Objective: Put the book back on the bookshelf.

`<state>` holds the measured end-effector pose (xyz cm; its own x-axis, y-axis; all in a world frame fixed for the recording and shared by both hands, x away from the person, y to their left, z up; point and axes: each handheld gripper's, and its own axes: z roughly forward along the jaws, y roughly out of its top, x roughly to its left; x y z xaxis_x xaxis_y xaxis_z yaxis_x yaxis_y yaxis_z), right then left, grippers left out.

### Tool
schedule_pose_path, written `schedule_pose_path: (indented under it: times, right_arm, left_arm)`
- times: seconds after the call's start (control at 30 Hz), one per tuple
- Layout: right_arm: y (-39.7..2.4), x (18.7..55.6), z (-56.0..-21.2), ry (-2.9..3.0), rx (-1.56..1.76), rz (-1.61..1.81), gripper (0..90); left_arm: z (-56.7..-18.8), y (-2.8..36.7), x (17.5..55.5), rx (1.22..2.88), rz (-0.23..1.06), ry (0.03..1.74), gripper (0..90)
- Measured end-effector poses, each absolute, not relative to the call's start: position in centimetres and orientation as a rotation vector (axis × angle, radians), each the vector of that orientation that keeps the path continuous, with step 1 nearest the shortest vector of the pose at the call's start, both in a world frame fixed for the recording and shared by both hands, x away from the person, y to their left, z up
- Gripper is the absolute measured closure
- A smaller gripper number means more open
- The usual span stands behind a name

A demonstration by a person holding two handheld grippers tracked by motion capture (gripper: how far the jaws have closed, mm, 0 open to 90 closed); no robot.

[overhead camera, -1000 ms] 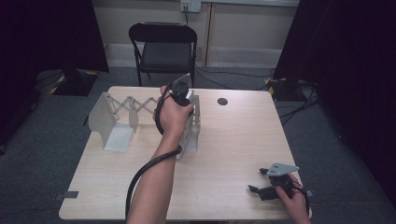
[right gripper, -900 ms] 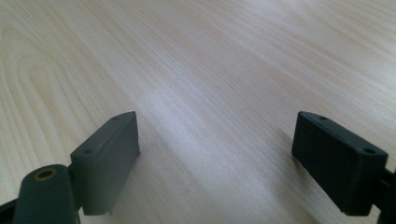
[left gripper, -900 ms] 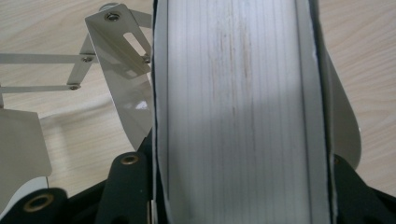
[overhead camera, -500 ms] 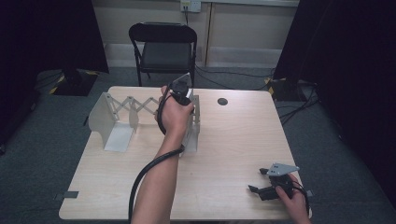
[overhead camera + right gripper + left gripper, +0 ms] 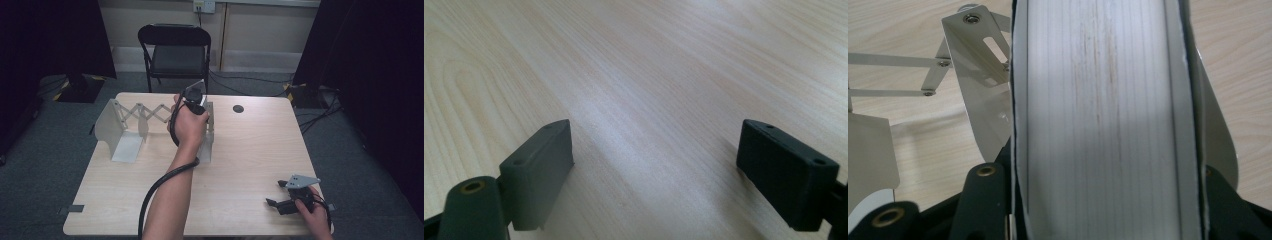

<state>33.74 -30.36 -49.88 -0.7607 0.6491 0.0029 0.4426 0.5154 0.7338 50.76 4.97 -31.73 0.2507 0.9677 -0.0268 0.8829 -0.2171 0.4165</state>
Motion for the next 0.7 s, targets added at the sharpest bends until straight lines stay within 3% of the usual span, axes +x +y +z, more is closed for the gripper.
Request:
schedule_pose_path:
  times: [0.7]
  right_arm:
    - [-30.36, 33.73, -49.89, 2.487, 0.917, 1.088, 14.7]
  left_arm:
    - [-31.79, 5.0, 49.95, 2.219, 0.356, 1.648, 46.9]
